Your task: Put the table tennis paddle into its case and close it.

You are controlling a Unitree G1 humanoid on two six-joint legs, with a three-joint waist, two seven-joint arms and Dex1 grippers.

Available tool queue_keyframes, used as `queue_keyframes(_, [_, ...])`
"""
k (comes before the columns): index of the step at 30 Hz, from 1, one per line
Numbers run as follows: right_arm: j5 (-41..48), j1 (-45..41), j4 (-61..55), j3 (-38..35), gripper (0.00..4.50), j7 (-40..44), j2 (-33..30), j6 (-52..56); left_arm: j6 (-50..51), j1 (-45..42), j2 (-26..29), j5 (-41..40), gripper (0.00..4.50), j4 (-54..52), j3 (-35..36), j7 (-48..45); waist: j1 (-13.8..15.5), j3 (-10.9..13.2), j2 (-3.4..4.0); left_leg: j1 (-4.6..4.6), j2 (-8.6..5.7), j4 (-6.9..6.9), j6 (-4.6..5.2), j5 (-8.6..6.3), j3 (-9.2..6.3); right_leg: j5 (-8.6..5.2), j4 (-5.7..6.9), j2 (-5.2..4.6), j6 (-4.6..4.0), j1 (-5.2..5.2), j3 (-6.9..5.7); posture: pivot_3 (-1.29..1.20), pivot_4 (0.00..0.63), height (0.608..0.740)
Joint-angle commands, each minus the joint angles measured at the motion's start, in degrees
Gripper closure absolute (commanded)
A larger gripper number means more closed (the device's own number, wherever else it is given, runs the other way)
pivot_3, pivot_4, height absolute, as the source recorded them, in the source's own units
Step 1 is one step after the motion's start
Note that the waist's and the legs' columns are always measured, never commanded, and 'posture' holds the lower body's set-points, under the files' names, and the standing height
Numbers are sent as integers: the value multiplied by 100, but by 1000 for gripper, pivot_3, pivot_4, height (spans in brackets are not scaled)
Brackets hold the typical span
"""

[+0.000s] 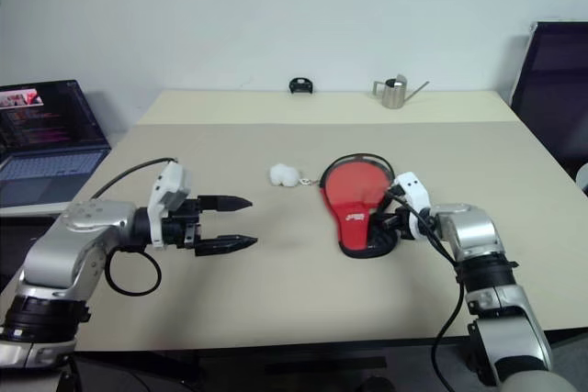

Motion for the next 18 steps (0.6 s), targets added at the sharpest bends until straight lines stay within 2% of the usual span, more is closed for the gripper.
queue_keyframes(1, [390, 297, -1028, -15, 4475, -88, 43, 533, 172, 214, 134, -277, 0, -534, 90, -51, 3, 0, 0, 0, 0, 0, 0, 0, -1, 0, 0, 0, 0, 0, 0, 0, 150, 740])
queue_keyframes(10, [1050, 1320, -2928, -94, 4475, -700, 264, 1666, 443, 876, 381, -579, 0, -1249, 94, -92, 25, 0, 0, 1, 0, 0, 0, 0, -9, -1, -2, 0, 0, 3, -3, 0, 150, 740])
queue_keyframes(18, [1469, 1855, -3892, -183, 4475, -1056, 188, 2323, 506, 955, 437, -684, 0, -1428, -7, -128, 39, 0, 0, 3, -1, 0, 0, 0, -11, -1, -2, 0, 0, 6, -7, 0, 150, 740])
